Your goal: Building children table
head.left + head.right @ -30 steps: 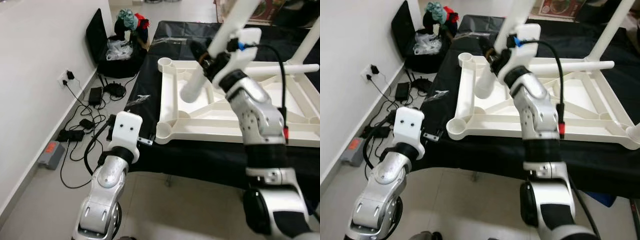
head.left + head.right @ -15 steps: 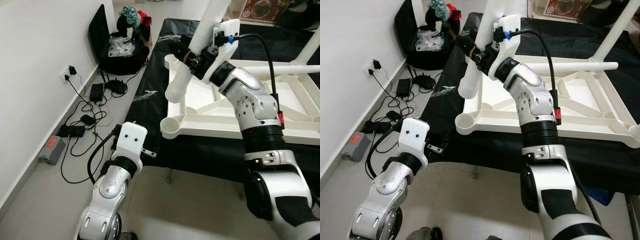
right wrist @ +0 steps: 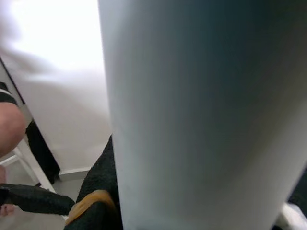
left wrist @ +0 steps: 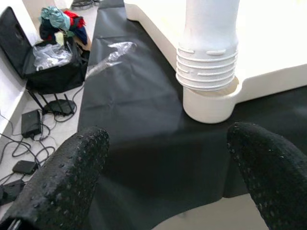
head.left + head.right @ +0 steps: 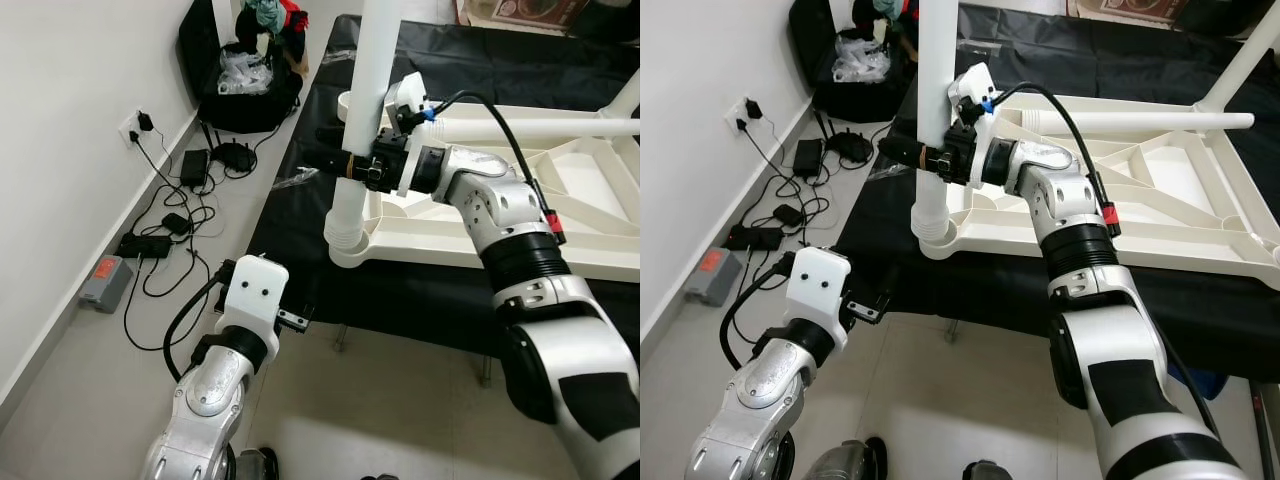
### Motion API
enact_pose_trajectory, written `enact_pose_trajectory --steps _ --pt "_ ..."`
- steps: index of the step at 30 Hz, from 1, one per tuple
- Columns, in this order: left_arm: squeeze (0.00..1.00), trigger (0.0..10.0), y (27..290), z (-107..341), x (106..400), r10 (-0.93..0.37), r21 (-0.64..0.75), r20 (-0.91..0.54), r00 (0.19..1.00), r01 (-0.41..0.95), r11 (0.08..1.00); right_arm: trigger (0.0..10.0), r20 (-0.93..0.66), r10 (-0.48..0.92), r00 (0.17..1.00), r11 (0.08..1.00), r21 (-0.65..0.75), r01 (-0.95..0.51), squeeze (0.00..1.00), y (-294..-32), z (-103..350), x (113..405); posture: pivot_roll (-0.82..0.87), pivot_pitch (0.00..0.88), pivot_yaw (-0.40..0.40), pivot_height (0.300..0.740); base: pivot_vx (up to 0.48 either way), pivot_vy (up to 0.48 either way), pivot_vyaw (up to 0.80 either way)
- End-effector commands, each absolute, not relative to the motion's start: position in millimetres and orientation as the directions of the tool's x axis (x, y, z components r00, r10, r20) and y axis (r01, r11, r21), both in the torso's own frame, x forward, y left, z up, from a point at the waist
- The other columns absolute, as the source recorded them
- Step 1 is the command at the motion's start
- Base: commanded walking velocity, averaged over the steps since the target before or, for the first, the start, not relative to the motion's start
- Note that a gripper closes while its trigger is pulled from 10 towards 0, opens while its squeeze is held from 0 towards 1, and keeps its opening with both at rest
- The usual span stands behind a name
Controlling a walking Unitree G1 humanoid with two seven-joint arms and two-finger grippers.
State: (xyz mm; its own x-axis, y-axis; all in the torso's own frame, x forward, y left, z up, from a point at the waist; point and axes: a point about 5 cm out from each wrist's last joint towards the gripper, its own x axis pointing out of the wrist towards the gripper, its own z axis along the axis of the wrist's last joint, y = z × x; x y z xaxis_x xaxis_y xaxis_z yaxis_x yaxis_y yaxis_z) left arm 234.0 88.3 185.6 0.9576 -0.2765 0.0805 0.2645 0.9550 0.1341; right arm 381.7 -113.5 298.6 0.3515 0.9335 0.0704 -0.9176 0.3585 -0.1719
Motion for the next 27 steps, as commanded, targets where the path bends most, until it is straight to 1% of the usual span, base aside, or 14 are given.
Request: enact_pose_trajectory --steps 1,2,3,4,5,6,7,9,10,12,19,22,23,27 --pt "0.0 10.0 88 184 229 -0.284 0.133 0.063 0.957 0.274 0.953 10.0 0.099 0.953 0.287 0.302 -0.192 -0.934 0.0 -114 309 379 0.18 0.278 -0.056 0.74 0.0 0.0 0.0" --pt "0.0 10.0 88 184 229 -0.284 0.133 0.063 0.957 0.274 0.953 10.0 0.099 0.953 0.287 0.302 -0.192 -0.934 0.0 -114 309 379 0.18 0.278 -0.056 0.74 0.0 0.0 0.0" --pt "0.0 10.0 88 186 227 -0.284 0.135 0.061 0.957 0.274 0.952 10.0 0.119 0.968 0.221 0.24 -0.191 -0.952 0.0 -117 316 377 0.19 0.29 -0.055 0.74 0.0 0.0 0.0" --pt "0.0 10.0 88 186 227 -0.284 0.135 0.061 0.957 0.274 0.952 10.0 0.119 0.968 0.221 0.24 -0.191 -0.952 0.0 -117 316 377 0.19 0.29 -0.055 0.74 0.0 0.0 0.0" --pt "0.0 10.0 89 186 226 -0.283 0.137 0.06 0.957 0.273 0.952 10.0 0.132 0.976 0.173 0.196 -0.192 -0.962 0.0 -119 321 375 0.19 0.29 -0.055 0.74 0.0 0.0 0.0" --pt "0.0 10.0 89 186 226 -0.283 0.137 0.06 0.957 0.273 0.952 10.0 0.132 0.976 0.173 0.196 -0.192 -0.962 0.0 -119 321 375 0.19 0.29 -0.055 0.74 0.0 0.0 0.0" --pt "0.0 10.0 90 187 224 -0.282 0.141 0.058 0.958 0.271 0.952 10.0 0.147 0.981 0.129 0.157 -0.195 -0.968 0.0 -122 326 373 0.2 0.301 -0.053 0.74 0.0 0.0 0.0" --pt "0.0 10.0 90 187 224 -0.282 0.141 0.058 0.958 0.271 0.952 10.0 0.147 0.981 0.129 0.157 -0.195 -0.968 0.0 -122 326 373 0.2 0.301 -0.053 0.74 0.0 0.0 0.0" --pt "0.0 10.0 91 188 223 -0.282 0.148 0.055 0.958 0.271 0.951 10.0 0.157 0.983 0.093 0.126 -0.209 -0.97 0.0 -125 330 371 0.2 0.305 -0.047 0.74 0.0 0.0 0.0" --pt "0.0 10.0 92 189 222 -0.286 0.158 0.051 0.957 0.275 0.948 10.0 0.16 0.985 0.065 0.103 -0.237 -0.966 0.0 -129 335 370 0.2 0.313 -0.037 0.74 0.0 0.0 0.0" --pt "0.0 10.0 91 190 221 -0.292 0.162 0.049 0.955 0.281 0.946 10.0 0.162 0.984 0.073 0.115 -0.269 -0.956 0.0 -133 340 371 0.21 0.318 -0.034 0.74 0.0 0.0 0.0" --pt "0.0 10.0 91 191 220 -0.293 0.162 0.049 0.955 0.282 0.946 10.0 0.15 0.984 0.094 0.134 -0.286 -0.949 0.0 -135 341 372 0.21 0.321 -0.031 0.74 0.0 0.0 0.0" --pt "0.0 10.0 90 191 220 -0.294 0.165 0.049 0.955 0.283 0.945 10.0 0.122 0.984 0.13 0.162 -0.307 -0.938 0.0 -139 341 374 0.21 0.32 -0.03 0.74 0.0 0.0 0.0" --pt "0.0 10.0 90 192 219 -0.298 0.176 0.047 0.953 0.286 0.942 10.0 0.097 0.981 0.17 0.193 -0.331 -0.924 0.0 -146 341 375 0.21 0.323 -0.03 0.74 0.0 0.0 0.0"
